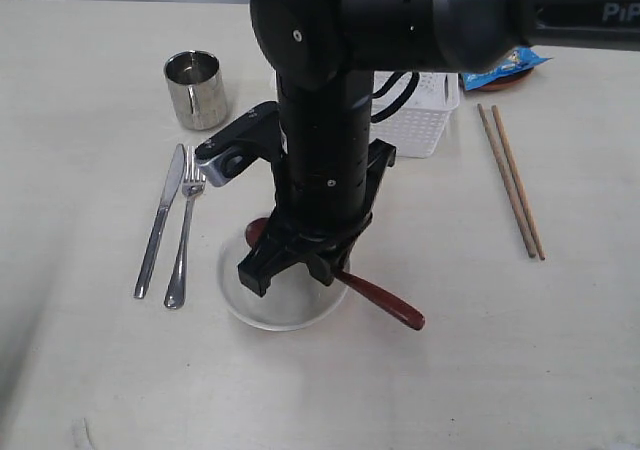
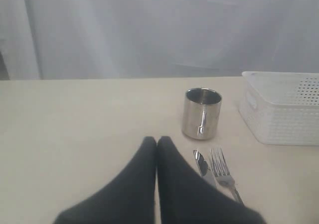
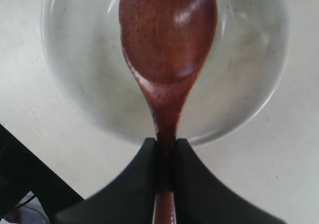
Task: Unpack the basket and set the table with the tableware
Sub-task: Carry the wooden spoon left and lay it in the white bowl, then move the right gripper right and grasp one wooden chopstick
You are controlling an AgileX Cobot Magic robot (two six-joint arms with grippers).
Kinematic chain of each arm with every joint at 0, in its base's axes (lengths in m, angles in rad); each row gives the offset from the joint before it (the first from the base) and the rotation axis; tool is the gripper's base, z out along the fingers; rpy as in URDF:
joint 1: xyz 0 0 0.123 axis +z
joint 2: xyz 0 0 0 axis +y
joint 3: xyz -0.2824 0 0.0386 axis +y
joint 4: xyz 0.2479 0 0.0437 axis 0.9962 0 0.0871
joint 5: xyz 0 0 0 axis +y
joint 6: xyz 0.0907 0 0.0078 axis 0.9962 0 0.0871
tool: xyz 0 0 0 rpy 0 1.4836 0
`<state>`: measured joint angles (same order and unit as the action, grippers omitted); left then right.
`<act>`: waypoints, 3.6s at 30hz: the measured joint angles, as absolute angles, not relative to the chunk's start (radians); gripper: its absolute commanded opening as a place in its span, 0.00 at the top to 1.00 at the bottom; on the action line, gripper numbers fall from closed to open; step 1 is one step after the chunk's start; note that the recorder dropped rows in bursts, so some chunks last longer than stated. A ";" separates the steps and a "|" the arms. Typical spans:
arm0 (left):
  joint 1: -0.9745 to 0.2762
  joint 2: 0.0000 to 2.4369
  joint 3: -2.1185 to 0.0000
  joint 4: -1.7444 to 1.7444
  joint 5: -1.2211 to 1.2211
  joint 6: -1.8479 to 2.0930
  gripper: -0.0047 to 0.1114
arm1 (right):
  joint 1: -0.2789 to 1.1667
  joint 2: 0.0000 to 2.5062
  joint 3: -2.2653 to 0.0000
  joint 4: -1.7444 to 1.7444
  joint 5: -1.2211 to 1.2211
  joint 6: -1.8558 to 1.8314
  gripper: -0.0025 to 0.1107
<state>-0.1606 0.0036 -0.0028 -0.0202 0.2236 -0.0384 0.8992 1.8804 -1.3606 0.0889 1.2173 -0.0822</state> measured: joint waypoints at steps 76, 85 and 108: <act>-0.161 0.004 -0.003 -0.020 0.224 -0.038 0.96 | 0.148 2.062 -1.256 0.034 0.872 -0.017 0.86; -0.161 0.004 -0.003 -0.020 0.224 -0.038 0.96 | 0.139 2.066 -1.260 0.085 0.886 -0.059 0.80; -0.161 0.004 -0.003 -0.020 0.224 -0.038 0.96 | 0.142 2.000 -1.244 0.213 0.904 -0.117 0.70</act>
<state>-0.1606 0.0036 -0.0028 -0.0202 0.2236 -0.0384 0.1416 1.9996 -1.2443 0.2131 0.9039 -0.1171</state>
